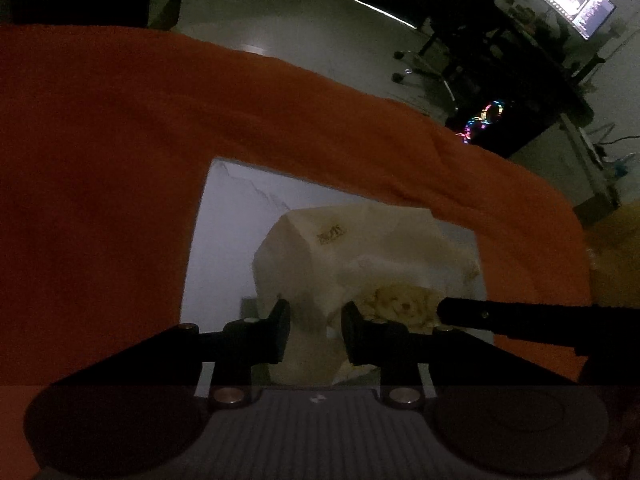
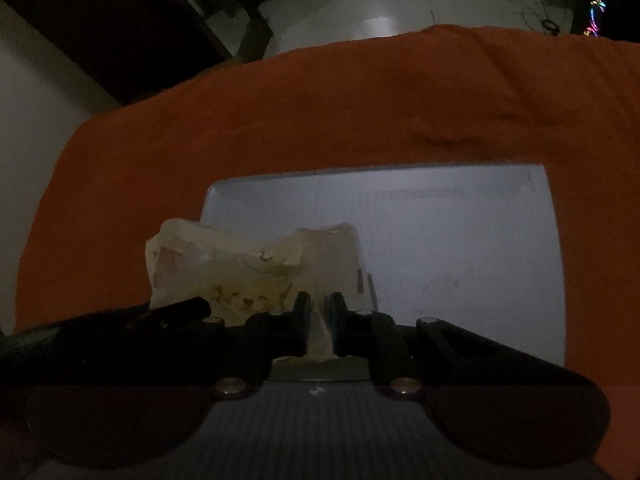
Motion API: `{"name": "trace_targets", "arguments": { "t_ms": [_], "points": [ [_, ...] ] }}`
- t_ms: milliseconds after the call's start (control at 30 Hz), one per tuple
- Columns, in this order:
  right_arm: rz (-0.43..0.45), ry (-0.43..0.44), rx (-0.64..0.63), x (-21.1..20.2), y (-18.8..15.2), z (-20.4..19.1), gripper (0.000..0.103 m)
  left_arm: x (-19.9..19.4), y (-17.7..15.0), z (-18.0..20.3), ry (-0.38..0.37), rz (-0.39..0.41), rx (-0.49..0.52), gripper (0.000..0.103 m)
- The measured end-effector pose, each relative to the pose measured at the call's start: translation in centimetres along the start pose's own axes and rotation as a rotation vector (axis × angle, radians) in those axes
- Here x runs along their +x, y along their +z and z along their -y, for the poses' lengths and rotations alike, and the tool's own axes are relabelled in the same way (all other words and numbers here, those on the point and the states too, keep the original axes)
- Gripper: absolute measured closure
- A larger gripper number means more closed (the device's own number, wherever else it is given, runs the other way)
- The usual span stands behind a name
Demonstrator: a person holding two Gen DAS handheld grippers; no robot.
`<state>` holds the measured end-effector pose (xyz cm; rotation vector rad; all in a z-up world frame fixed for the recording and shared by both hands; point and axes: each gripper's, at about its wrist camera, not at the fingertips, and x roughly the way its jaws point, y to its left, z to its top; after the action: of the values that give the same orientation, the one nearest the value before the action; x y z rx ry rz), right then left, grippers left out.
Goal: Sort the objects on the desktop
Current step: 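Grasp the cream tissue pack on the board with both tools, then carry the tissue pack into the white box with both tools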
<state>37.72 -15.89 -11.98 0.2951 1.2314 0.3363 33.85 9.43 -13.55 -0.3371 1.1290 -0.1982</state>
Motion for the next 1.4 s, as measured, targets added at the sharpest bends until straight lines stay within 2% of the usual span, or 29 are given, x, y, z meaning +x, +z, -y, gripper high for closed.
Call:
{"name": "trace_targets", "arguments": {
  "t_ms": [300, 600, 800, 967, 1067, 1267, 1400],
  "points": [
    [0.043, 0.010, -0.011, -7.1, -4.5, -1.4, 0.091, -7.2, -3.1, 2.9, -0.040, 0.032, 0.062, 0.080],
    [0.069, 0.067, -0.026, -13.5, -11.0, -3.3, 0.091, -14.3, -9.6, 4.0, -0.048, 0.065, 0.097, 0.080],
    [0.054, 0.106, -0.049, -15.9, -15.0, -4.0, 0.091, -16.7, -13.7, 4.4, -0.042, 0.072, 0.117, 0.080],
    [0.005, 0.095, -0.062, -15.1, -18.2, -3.9, 0.091, -16.3, -16.3, 4.6, -0.009, 0.053, 0.145, 0.080],
    [-0.047, 0.084, -0.057, -13.2, -19.3, -3.7, 0.091, -15.1, -17.6, 4.3, 0.015, 0.023, 0.152, 0.080],
    [-0.147, 0.031, -0.057, -8.9, -21.1, -3.2, 0.091, -11.3, -21.1, 3.4, 0.070, -0.087, 0.175, 0.080],
    [-0.203, 0.017, -0.058, -7.4, -22.7, -2.9, 0.091, -10.3, -23.2, 3.2, 0.077, -0.156, 0.199, 0.080]
  ]
}}
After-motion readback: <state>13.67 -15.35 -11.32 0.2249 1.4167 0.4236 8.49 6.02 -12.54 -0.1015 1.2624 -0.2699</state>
